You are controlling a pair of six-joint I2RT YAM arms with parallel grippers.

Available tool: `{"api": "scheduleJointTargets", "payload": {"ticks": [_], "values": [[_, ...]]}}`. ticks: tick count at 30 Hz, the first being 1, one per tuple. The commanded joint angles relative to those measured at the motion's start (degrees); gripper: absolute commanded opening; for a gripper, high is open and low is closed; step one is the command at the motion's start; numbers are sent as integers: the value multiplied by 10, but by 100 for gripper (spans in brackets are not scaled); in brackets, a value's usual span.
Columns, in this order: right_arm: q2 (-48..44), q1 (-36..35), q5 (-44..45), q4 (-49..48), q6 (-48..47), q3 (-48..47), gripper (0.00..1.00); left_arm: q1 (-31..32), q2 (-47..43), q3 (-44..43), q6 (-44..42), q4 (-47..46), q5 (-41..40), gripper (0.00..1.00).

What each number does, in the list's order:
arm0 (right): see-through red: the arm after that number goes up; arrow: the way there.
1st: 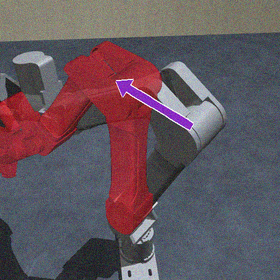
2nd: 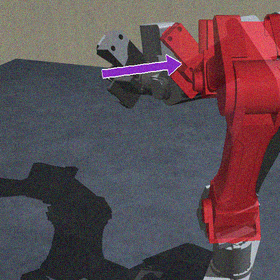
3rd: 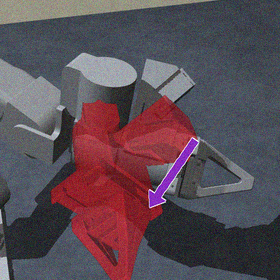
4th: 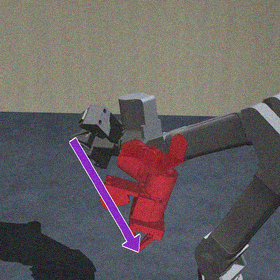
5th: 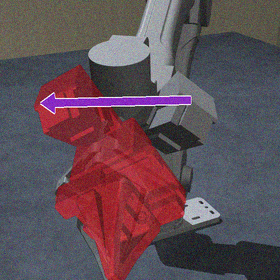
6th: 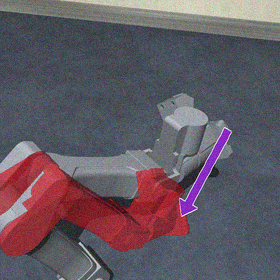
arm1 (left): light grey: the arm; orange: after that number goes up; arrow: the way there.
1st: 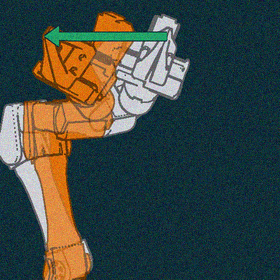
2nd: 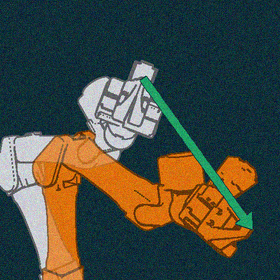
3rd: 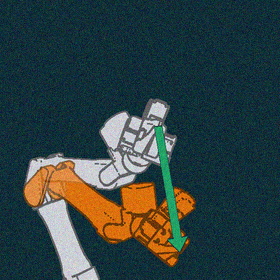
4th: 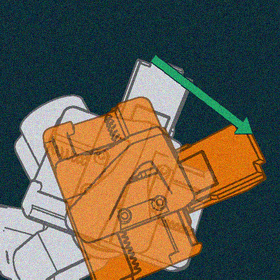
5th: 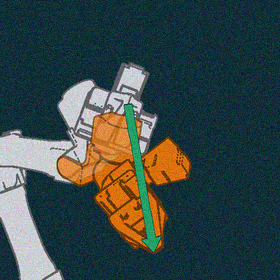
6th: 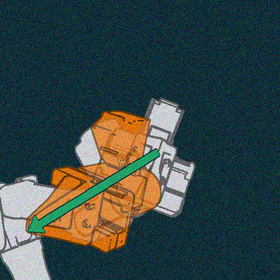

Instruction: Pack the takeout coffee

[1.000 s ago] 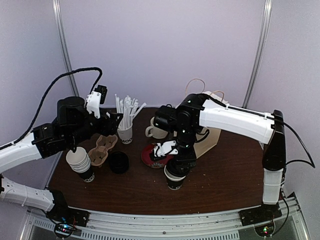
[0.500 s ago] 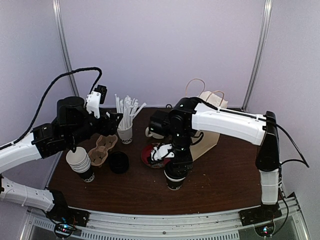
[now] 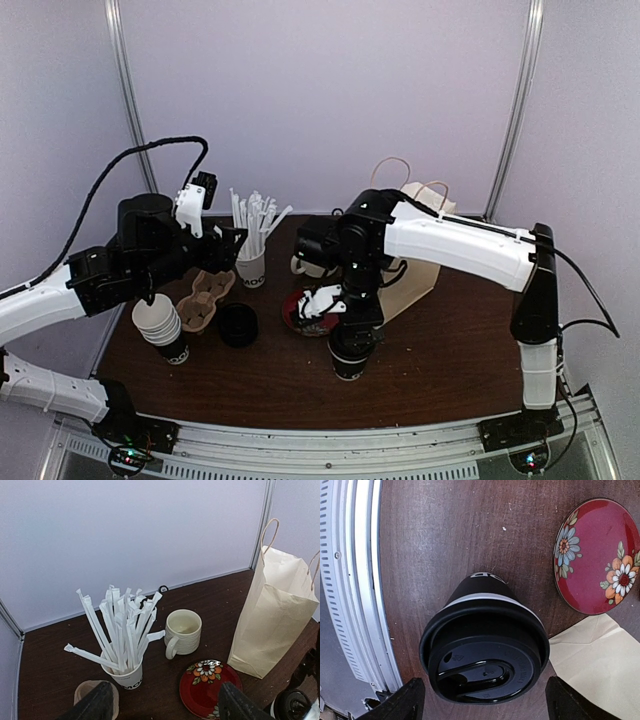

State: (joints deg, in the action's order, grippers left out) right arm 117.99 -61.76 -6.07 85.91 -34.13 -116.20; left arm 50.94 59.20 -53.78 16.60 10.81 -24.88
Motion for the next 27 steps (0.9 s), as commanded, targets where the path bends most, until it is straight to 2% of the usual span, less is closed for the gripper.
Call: {"api": "scheduleJointTargets", "payload": {"ticks": [1,4,7,8,10,12,16,20,22,27], "values": [[-5,-4,-5,20,3,-21,93,-3,3,-5,-2,-16,-8,75],[-30,-3,6,20,2,-13,96,-3,13,-20,20,4,-17,78],[-76,7,14,11,5,3,97,-3,51,-73,54,80,3,77],[-95,13,10,5,6,10,97,-4,68,-94,63,108,22,75],[-141,33,-11,-14,9,34,96,-3,98,-124,79,151,92,65],[-193,56,-50,-42,19,77,95,-3,125,-141,109,183,147,59],[-297,101,-140,-117,51,206,87,-1,168,-118,161,186,273,58],[-383,176,-252,-206,113,372,74,10,206,-118,163,199,352,64],[-407,219,-304,-253,150,432,68,21,218,-118,164,197,363,66],[-404,271,-401,-348,220,516,68,24,247,-97,216,154,419,68]]}}
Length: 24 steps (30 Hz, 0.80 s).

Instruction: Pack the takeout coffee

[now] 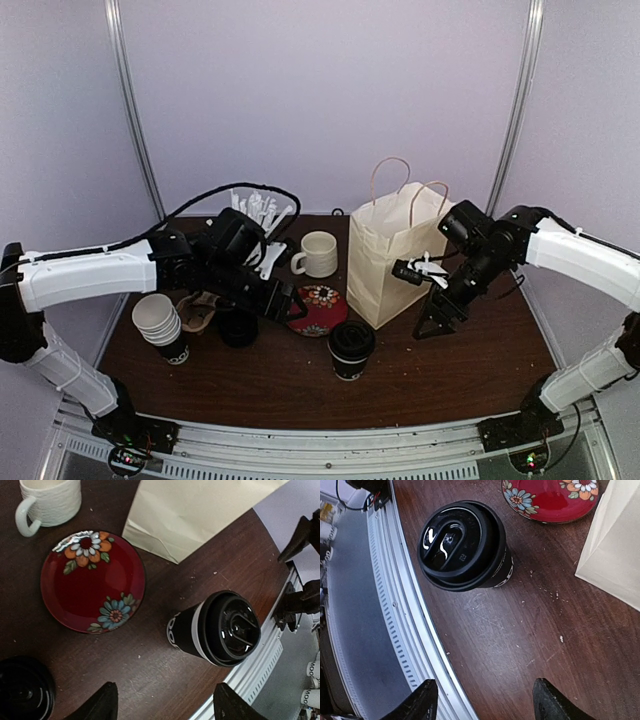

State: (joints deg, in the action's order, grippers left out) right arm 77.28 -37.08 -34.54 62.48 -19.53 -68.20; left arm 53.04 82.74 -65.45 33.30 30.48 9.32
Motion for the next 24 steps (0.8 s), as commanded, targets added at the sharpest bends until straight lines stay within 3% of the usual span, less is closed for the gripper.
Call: {"api": "scheduleJointTargets", "payload": {"ticks": [1,4,12,17,24], "values": [[12,30,-129,-130,85,41,68,3,11,30,65,-58,83,68],[50,40,-174,-163,116,42,70,3,11,61,99,-106,103,68],[129,40,-242,-222,166,31,87,8,42,61,123,-135,118,70],[160,34,-251,-218,169,18,88,8,66,49,117,-136,129,71],[187,21,-247,-207,165,2,80,8,96,40,110,-153,160,66]]}}
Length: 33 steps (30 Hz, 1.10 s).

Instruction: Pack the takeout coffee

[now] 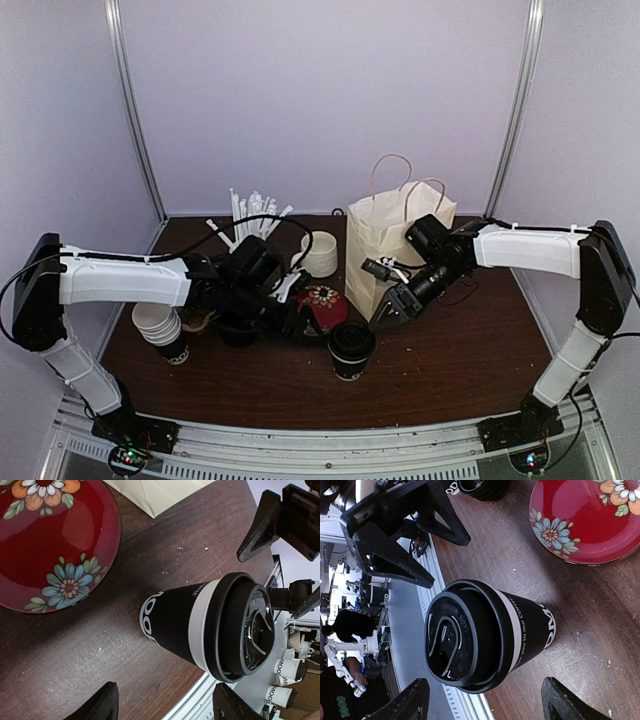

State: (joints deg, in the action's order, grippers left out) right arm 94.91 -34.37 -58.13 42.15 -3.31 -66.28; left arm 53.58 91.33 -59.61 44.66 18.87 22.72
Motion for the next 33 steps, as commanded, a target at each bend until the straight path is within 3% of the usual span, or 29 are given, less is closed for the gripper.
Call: {"api": "scheduleJointTargets", "payload": {"ticks": [1,12,20,23,27,33], "values": [[13,-7,-12,-4,3,-19,79,3,11,-18,-4,-37,27,66],[50,-28,6,23,-6,-49,68,3,8,-17,-19,-21,31,59],[54,-65,109,50,-20,-64,63,3,-12,0,-18,-18,24,59],[65,-72,130,67,-27,-77,61,4,5,-4,-9,-46,44,54],[72,-72,121,79,-29,-88,61,5,22,-12,-10,-53,58,48],[75,-72,113,86,-39,-95,62,5,40,-33,-18,-58,68,49]]}}
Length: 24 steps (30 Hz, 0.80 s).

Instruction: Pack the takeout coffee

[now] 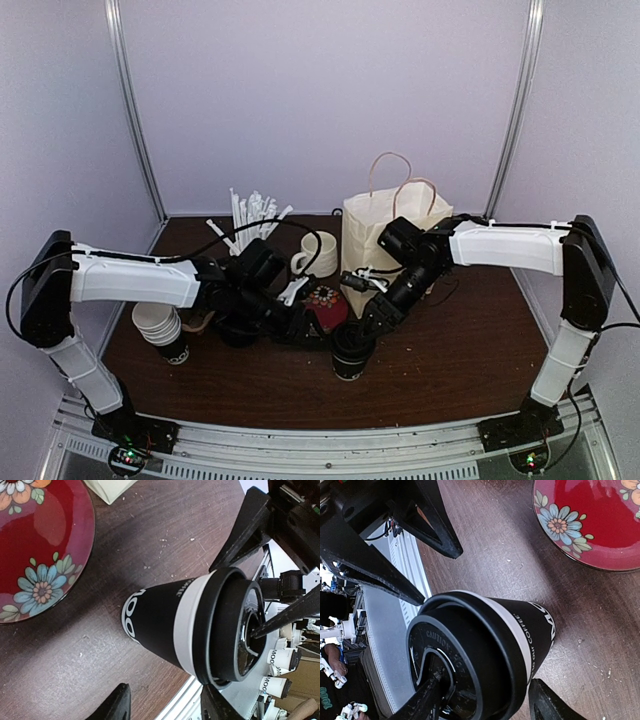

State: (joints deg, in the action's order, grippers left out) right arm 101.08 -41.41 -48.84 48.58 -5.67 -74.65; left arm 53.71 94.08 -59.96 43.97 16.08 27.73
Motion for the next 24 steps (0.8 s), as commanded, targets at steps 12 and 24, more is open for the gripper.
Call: {"api": "scheduleJointTargets", "payload": {"ticks": [12,24], "values": [[14,-2,20,28,-27,-16,63,2,20,-50,-16,-19,11,50],[8,5,19,59,-45,-40,69,-4,85,-94,-22,94,-38,40]]}}
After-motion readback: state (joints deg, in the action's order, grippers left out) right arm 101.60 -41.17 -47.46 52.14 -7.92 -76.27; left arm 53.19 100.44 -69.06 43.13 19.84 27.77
